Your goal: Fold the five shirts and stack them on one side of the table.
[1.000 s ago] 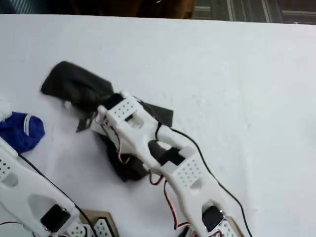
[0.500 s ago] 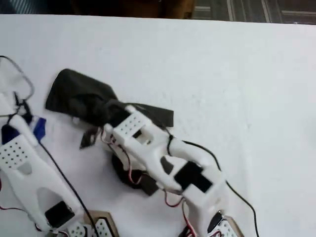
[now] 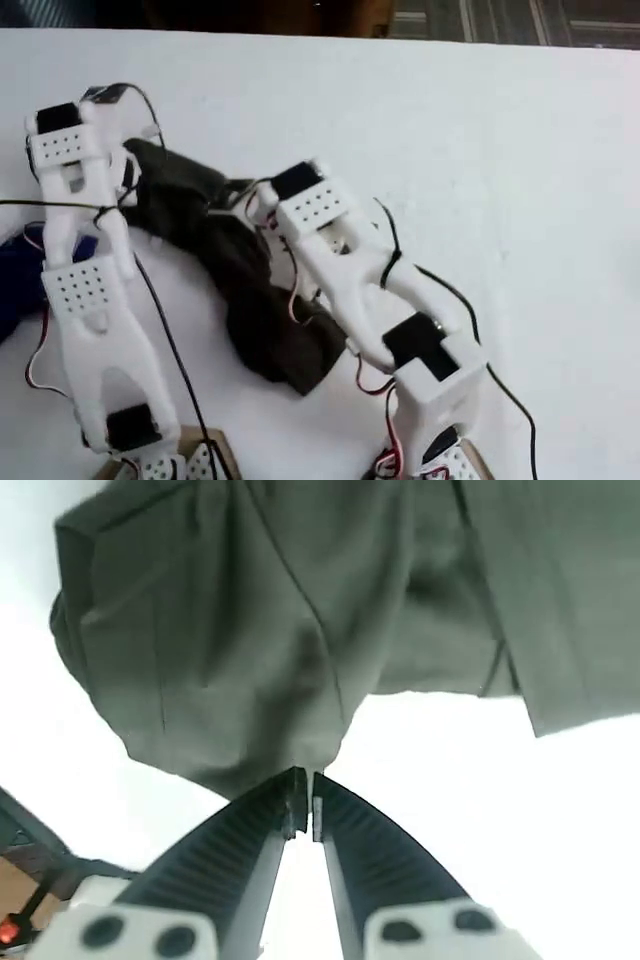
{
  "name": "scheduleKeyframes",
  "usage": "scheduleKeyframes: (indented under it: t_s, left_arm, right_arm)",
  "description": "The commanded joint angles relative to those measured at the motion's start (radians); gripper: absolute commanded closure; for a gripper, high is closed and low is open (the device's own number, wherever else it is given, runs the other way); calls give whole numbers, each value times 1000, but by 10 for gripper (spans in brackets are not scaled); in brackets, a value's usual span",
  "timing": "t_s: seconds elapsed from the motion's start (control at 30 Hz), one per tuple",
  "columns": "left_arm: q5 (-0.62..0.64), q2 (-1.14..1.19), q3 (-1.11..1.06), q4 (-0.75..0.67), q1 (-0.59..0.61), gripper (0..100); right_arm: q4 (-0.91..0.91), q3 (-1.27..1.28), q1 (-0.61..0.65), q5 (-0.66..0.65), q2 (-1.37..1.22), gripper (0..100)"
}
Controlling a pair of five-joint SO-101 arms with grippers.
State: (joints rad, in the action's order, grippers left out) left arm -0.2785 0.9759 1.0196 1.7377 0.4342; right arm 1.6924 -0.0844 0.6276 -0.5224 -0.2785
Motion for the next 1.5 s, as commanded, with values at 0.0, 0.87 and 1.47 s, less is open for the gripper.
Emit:
scheduleKeyframes:
  t_s: [0.0, 0.87, 1.47]
  left_arm:
    - [-26, -74, 36, -63, 28, 820]
    - [-97, 77, 153, -37, 109, 820]
    - [-48, 189, 153, -23, 110, 823]
  right_arm:
    - [45, -46, -8, 23, 61, 981]
    - [48, -51, -24, 21, 54, 981]
    - [48, -51, -24, 21, 59, 981]
